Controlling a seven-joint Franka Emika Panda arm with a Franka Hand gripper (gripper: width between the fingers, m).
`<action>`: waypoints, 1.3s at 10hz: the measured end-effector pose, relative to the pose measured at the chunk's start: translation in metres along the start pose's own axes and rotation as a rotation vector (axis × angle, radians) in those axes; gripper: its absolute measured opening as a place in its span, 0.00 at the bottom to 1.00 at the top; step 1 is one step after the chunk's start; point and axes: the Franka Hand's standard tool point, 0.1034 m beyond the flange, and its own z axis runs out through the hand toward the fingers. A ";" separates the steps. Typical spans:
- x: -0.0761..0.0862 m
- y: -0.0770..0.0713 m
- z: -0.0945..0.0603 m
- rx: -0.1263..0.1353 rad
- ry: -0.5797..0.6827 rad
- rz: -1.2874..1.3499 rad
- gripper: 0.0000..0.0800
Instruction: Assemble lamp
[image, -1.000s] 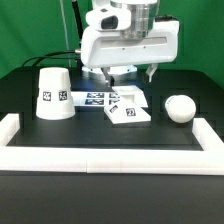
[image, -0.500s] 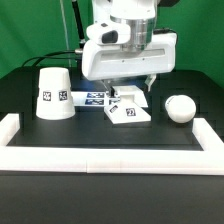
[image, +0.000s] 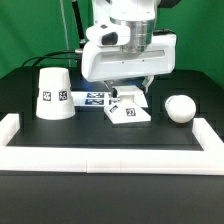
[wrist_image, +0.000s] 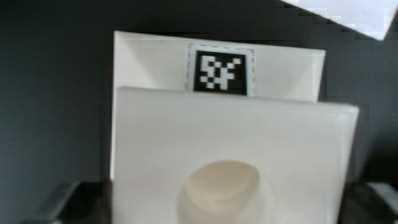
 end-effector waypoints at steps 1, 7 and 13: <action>0.000 0.000 0.000 0.000 0.000 0.000 0.67; 0.017 0.002 -0.002 -0.001 0.006 0.020 0.67; 0.104 0.013 -0.014 -0.019 0.098 0.026 0.67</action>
Offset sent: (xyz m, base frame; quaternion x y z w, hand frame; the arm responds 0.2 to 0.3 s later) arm 0.0000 0.0000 0.0000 0.0000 0.0000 0.0000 1.0000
